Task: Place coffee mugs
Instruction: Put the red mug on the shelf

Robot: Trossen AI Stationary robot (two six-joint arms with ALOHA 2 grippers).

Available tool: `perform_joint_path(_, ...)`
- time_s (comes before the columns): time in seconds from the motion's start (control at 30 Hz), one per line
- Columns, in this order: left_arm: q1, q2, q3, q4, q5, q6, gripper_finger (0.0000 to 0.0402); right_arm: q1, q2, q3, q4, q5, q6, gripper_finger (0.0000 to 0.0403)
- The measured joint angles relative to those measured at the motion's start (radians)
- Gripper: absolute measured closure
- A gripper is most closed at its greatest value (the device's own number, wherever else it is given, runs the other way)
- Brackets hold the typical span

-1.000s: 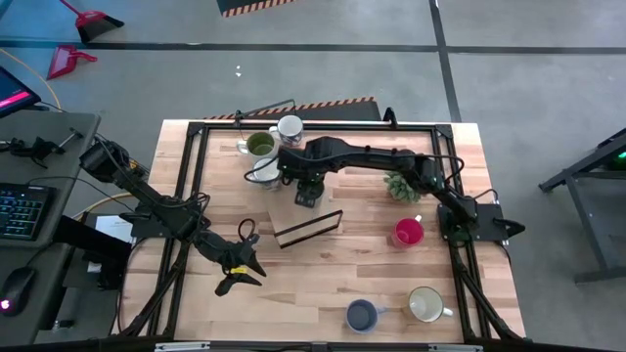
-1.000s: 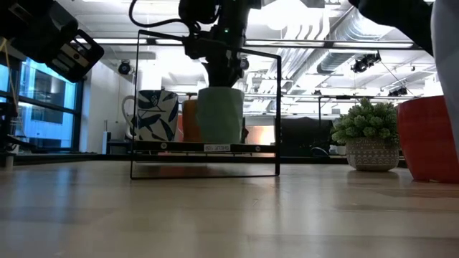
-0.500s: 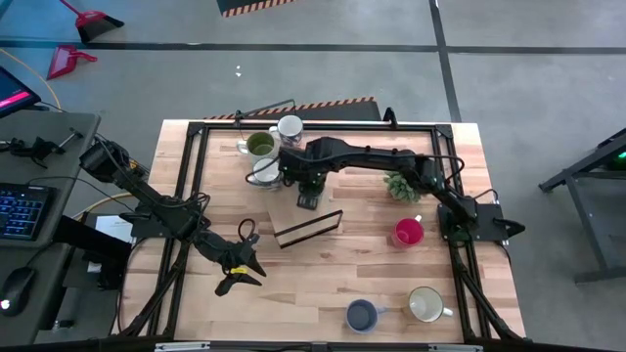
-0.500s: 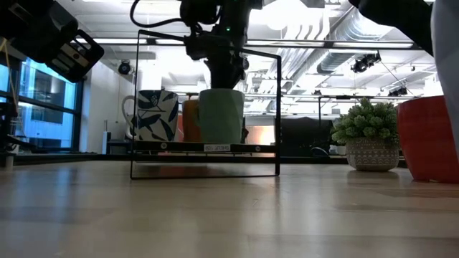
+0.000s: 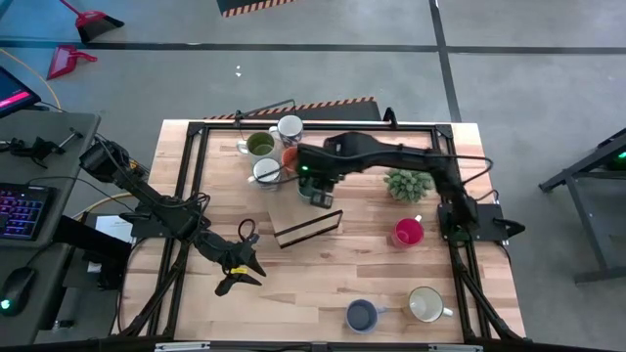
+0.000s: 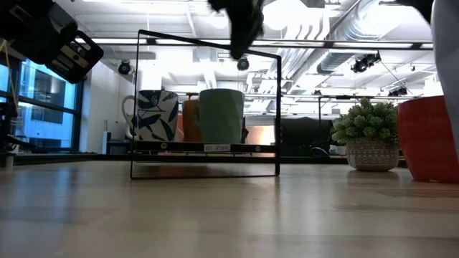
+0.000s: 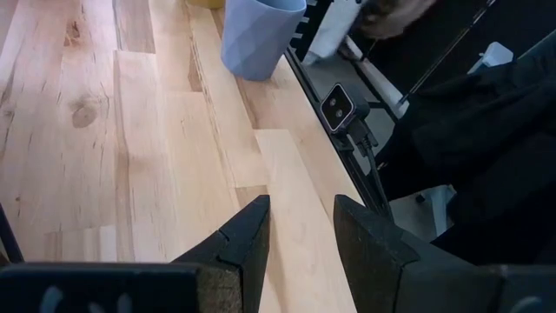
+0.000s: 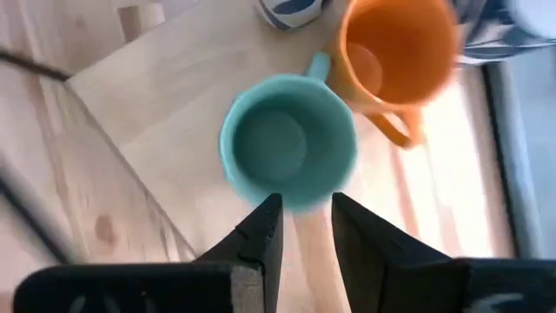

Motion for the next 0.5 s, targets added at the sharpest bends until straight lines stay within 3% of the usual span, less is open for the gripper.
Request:
perform_joint_path(0.17,0.0,0.0,0.0,0.0,0.0,0.0,0.0284,0.059,-0.123,0.0,-0.145,0.138,0.042,0.0325)
perform_joint_path(0.5,0.0,0.0,0.0,-0.003,0.0,0.0,0.0284,0.177,-0.397,0.001,-0.142,0.222,0.08,0.0325)
